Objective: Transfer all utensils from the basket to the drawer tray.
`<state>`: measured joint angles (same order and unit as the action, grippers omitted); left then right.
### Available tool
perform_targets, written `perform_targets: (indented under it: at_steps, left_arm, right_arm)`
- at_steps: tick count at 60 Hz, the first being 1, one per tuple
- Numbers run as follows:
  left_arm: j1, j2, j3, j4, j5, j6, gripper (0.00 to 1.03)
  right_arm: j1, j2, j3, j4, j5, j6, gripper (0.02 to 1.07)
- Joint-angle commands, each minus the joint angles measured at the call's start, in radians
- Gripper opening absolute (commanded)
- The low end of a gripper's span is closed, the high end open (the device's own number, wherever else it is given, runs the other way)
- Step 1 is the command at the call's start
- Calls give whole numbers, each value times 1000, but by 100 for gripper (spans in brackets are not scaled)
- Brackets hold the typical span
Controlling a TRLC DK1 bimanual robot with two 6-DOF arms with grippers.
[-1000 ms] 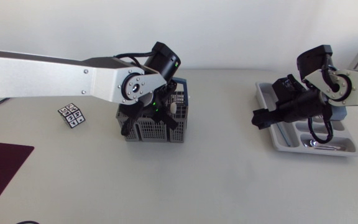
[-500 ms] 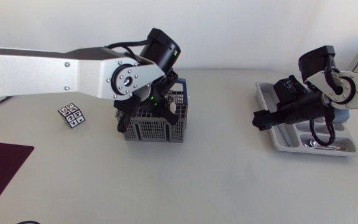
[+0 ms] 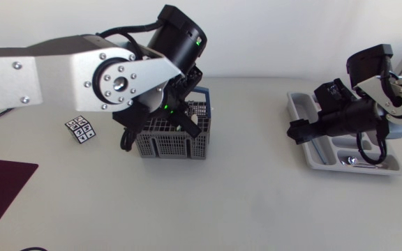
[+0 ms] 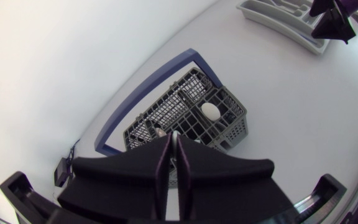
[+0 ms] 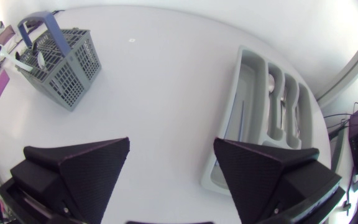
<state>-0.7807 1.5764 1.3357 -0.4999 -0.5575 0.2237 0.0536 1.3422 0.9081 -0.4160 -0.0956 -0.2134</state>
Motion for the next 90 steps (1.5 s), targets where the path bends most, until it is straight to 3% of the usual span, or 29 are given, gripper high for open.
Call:
perform_targets:
  at_steps: [1, 15, 28, 45, 62, 70, 84, 90]
  left_arm:
    - [-12, -38, -24, -8, -25, 20, 4]
    - [-28, -119, -41, -23, -36, 20, 4]
    - [-48, -187, -49, -32, -28, -11, 4]
    - [-9, -171, -18, -100, 304, -164, 4]
    - [90, -56, 65, -192, 726, -274, 4]
    - [107, -23, 102, -221, 806, -290, 4]
    - [127, -1, 131, -255, 884, -299, 4]
    - [130, -1, 132, -264, 907, -299, 4]
  right_arm:
    - [14, -26, -34, -15, 4, -11, 100]
    - [43, -92, -38, -30, -21, -14, 100]
    - [127, -227, -77, -24, -115, -26, 100]
    - [348, -364, -107, -12, -122, -30, 99]
    - [516, -373, -129, 29, -116, -23, 92]
    - [562, -331, -135, 62, -108, -21, 87]
    - [632, -250, -133, 117, -72, -18, 86]
    - [643, -216, -126, 138, -67, -18, 79]
